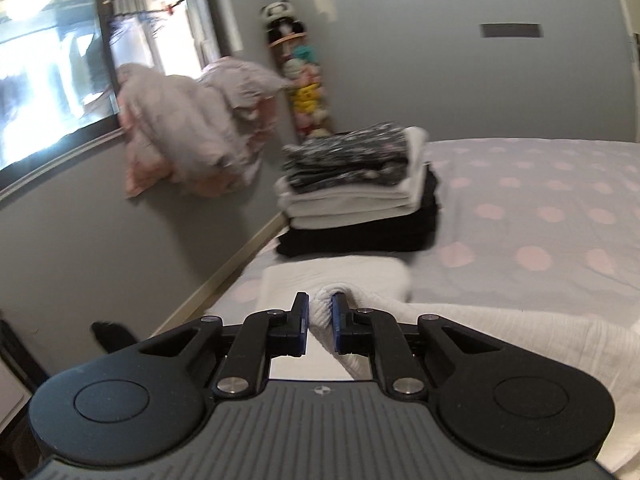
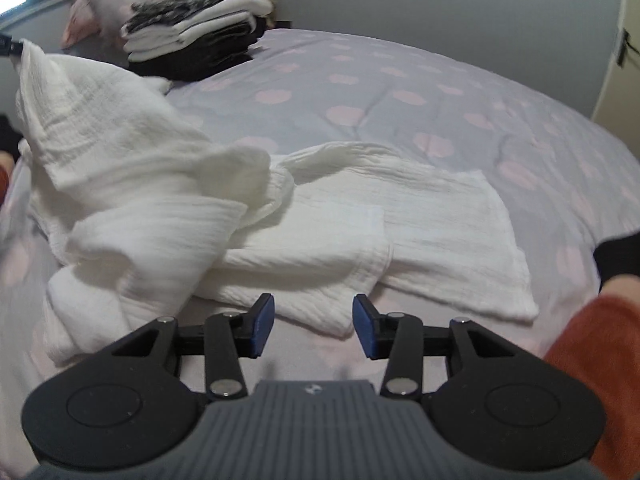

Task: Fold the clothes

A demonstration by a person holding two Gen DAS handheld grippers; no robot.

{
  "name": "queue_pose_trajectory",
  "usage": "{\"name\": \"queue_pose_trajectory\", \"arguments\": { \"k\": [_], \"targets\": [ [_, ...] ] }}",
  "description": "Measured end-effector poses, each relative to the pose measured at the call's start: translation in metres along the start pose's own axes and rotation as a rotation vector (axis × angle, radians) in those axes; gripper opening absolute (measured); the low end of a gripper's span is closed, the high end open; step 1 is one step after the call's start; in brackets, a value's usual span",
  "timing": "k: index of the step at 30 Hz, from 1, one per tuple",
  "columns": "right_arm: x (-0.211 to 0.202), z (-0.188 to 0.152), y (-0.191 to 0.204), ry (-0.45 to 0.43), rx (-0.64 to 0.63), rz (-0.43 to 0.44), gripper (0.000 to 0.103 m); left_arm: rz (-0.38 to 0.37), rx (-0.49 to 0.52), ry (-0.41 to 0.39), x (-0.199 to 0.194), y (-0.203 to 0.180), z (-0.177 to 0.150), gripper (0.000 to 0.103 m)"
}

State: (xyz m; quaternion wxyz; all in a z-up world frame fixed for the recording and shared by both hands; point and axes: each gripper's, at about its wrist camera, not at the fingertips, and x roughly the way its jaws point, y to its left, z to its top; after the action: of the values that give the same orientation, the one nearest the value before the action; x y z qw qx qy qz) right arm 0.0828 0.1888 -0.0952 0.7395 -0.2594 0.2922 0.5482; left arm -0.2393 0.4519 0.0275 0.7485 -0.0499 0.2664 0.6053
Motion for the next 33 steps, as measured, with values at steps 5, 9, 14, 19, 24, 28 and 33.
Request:
{"name": "queue_pose_trajectory", "arguments": {
  "k": [5, 9, 14, 19, 24, 28, 33],
  "targets": [
    [0.028, 0.022, -0.012, 0.052, -0.025, -0.046, 0.049, 0.016, -0.009, 0.004, 0.005, 0.011, -0.003, 0.014],
    [0.064, 0.044, -0.044, 0.084, 0.163, -0.052, 0.053, 0.042, -0.015, -0.004, 0.009, 0.018, -0.004, 0.013],
    [0.110, 0.056, -0.066, 0.138, 0.352, -0.008, 0.043, 0.088, -0.040, 0.013, 0.014, 0.032, -0.005, 0.013],
    [0.089, 0.057, -0.051, 0.051, 0.310, -0.006, 0.008, 0.130, -0.058, 0.009, 0.012, 0.049, -0.006, 0.012],
    [0.015, 0.055, -0.063, -0.002, 0.251, -0.102, 0.007, 0.166, -0.087, 0.025, 0.013, 0.066, -0.006, 0.012],
    [-0.028, 0.036, -0.090, 0.068, 0.244, -0.190, 0.007, 0.169, -0.083, 0.026, 0.013, 0.070, -0.006, 0.012],
    [-0.042, 0.013, -0.100, 0.149, 0.179, -0.209, 0.015, 0.162, -0.069, 0.029, 0.017, 0.067, -0.004, 0.012]
  ]
}}
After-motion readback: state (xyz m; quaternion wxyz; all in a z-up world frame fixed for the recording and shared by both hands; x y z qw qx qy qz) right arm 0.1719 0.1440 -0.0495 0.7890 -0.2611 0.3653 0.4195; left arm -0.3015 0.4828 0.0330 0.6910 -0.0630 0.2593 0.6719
